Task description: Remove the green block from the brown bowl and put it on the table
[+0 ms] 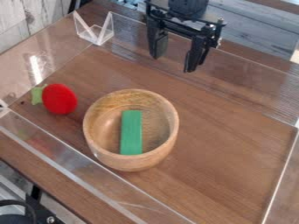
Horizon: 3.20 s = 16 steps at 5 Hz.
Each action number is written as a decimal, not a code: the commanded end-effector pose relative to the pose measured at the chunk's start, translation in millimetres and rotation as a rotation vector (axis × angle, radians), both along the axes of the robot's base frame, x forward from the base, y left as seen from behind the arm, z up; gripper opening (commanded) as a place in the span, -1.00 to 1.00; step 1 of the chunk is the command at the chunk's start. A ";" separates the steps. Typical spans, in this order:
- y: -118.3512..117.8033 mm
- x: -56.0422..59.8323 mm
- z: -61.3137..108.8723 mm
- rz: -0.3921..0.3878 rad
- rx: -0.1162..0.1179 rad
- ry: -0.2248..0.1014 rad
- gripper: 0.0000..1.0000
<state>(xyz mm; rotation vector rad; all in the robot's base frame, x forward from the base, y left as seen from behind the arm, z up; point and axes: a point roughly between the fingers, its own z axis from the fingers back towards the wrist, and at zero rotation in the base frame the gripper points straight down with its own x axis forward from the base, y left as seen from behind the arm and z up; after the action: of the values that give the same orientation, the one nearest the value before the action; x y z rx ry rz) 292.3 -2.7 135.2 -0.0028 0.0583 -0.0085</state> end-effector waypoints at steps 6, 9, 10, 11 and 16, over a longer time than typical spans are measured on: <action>24.2 -67.4 -63.8 0.462 -0.026 -0.055 1.00; 45.4 -44.0 -61.4 0.539 -0.036 -0.114 1.00; 47.3 -54.5 -61.7 0.537 -0.040 -0.121 1.00; 47.7 -64.2 -61.1 0.522 -0.049 -0.126 1.00; 39.7 -50.1 -94.6 0.568 -0.044 -0.131 1.00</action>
<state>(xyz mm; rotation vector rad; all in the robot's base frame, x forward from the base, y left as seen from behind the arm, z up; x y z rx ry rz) 238.0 35.5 34.5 -0.0627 -0.0472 0.5607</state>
